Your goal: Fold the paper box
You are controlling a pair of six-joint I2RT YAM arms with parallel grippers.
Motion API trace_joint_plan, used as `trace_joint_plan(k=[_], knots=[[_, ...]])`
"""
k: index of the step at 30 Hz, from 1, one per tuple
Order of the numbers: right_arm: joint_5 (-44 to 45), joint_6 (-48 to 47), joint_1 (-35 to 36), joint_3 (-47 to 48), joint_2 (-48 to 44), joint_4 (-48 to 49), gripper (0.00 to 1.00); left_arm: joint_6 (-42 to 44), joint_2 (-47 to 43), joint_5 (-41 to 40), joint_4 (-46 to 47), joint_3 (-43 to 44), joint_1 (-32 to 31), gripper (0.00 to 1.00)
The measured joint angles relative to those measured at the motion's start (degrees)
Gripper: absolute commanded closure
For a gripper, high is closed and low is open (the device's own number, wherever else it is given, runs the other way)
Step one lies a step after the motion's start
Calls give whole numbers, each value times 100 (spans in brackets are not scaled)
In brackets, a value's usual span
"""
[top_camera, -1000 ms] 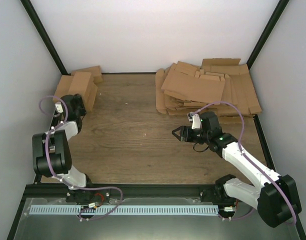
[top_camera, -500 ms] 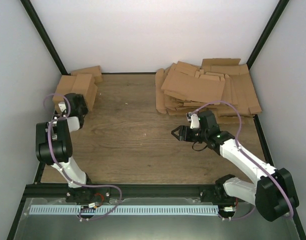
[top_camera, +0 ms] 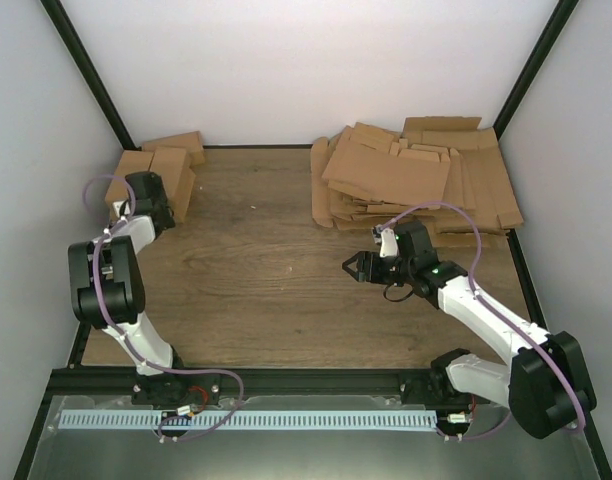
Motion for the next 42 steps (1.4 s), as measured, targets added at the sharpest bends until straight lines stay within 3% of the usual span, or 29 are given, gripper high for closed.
trace_joint_plan(k=[11,16,19,23,30,35,38,42], knots=[[-2,11,0,0,-144,-7,38,214,-999,-332,-1886,221,0,0],[7,-203,0,184,-149,-136,34,1137,-1502,-42,-2299,291,0,0],[42,-391,0,402,-149,-160,22,1871,-1722,356,-2468,286,-7,0],[260,-601,-2,533,-269,-131,2,2874,-2192,1268,-2288,2,-11,0],[1106,-739,-2,66,-1161,612,0,4179,-2916,2828,-1611,-1003,-326,0],[1655,-894,0,-1036,-2138,1421,0,5200,-3602,2806,-1366,-1716,-1158,0],[1853,-1021,-2,-1207,-2264,1453,0,5759,-4236,2474,-1005,-2332,-1853,0],[2004,-1180,-2,-1224,-2122,1596,0,6282,-4955,2009,-498,-3119,-2319,0]])
